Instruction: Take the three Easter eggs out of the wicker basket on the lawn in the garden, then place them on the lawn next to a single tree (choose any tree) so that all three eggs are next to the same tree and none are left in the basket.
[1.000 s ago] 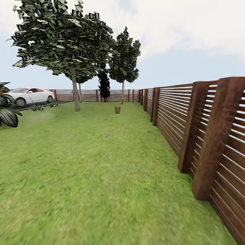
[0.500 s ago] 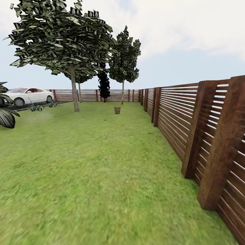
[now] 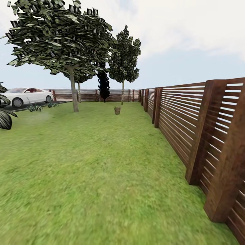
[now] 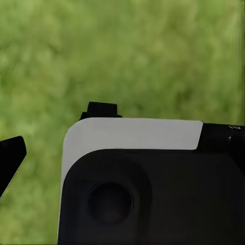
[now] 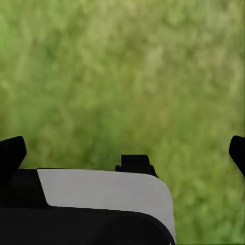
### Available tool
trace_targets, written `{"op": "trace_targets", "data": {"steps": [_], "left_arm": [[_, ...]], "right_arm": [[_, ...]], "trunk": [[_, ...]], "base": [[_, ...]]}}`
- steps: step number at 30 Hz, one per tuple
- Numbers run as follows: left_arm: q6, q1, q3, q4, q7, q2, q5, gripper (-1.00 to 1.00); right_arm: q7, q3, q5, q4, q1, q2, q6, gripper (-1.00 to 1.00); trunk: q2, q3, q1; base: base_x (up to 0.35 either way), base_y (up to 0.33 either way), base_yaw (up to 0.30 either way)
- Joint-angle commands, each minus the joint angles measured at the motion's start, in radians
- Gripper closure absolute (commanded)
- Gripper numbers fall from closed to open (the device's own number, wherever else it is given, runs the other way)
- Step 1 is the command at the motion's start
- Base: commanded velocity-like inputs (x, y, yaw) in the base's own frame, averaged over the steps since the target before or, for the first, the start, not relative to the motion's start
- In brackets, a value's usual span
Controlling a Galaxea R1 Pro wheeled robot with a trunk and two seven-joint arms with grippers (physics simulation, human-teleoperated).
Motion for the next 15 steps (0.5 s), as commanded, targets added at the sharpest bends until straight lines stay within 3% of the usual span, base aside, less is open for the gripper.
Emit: {"op": "trace_targets", "data": {"steps": [1, 15], "left_arm": [[0.001, 0.0, 0.002, -0.001, -0.005, 0.0, 0.01, -1.0], [0.001, 0.0, 0.002, -0.002, -0.004, 0.0, 0.01, -1.0]], "right_arm": [[0.0, 0.0, 0.0, 0.001, -0.001, 0.0, -0.003, -1.0], [0.0, 0.0, 0.0, 0.001, -0.001, 0.0, -0.003, -1.0]], "trunk": [[0.0, -0.001, 0.001], [0.0, -0.001, 0.001]], "base": [[0.327, 0.0, 0.0], [0.327, 0.0, 0.0]]}}
